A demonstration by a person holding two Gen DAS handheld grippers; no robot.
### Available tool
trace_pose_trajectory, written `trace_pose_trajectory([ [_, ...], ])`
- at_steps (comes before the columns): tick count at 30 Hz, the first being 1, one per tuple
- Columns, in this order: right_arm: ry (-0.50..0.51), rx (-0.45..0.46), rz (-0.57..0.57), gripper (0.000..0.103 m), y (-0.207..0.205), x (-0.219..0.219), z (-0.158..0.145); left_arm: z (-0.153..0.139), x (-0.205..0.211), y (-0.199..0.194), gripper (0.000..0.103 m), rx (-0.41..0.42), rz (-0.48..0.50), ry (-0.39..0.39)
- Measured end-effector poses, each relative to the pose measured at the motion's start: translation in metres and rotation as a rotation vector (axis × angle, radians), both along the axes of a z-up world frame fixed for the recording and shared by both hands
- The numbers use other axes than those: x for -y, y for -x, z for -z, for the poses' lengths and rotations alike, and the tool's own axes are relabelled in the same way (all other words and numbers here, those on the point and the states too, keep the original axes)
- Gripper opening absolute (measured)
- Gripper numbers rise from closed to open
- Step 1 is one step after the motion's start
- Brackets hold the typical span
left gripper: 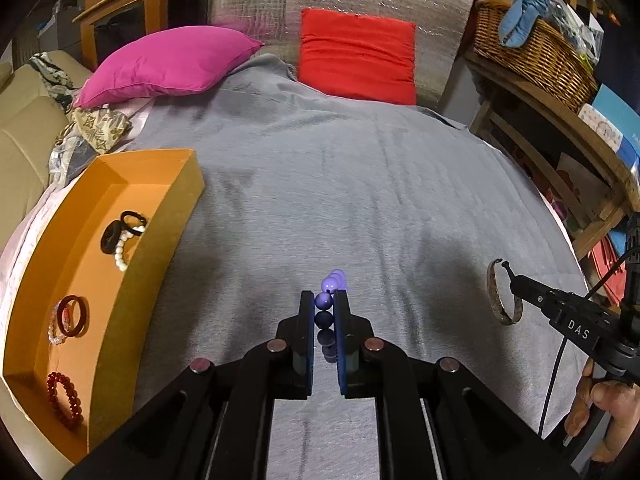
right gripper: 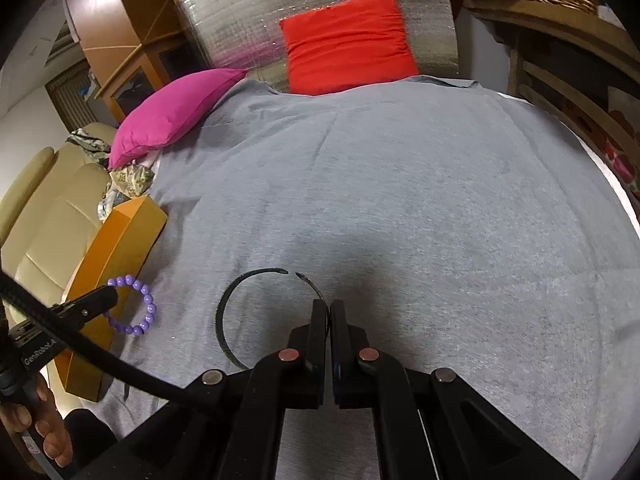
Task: Organize jewelry
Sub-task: 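Carry the purple bracelet and silver bangle over the orange box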
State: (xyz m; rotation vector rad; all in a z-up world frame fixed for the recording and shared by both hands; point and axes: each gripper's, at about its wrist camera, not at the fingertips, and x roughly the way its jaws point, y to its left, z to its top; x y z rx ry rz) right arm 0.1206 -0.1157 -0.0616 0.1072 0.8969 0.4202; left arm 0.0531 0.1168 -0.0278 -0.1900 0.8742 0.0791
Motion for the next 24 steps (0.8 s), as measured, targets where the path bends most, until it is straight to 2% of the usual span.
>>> trace_pose_trajectory([
  [10,0.033,0.024,-0.065,0.002,0.006,-0.043,-0.014,-0.014,-0.044,0.020,0.009,0.043,-0.073,0.029],
  [24,0.031,0.065,-0.224,0.002,0.012,-0.146,-0.040,-0.036,-0.129,0.051,0.009,0.091,-0.237,0.010],
])
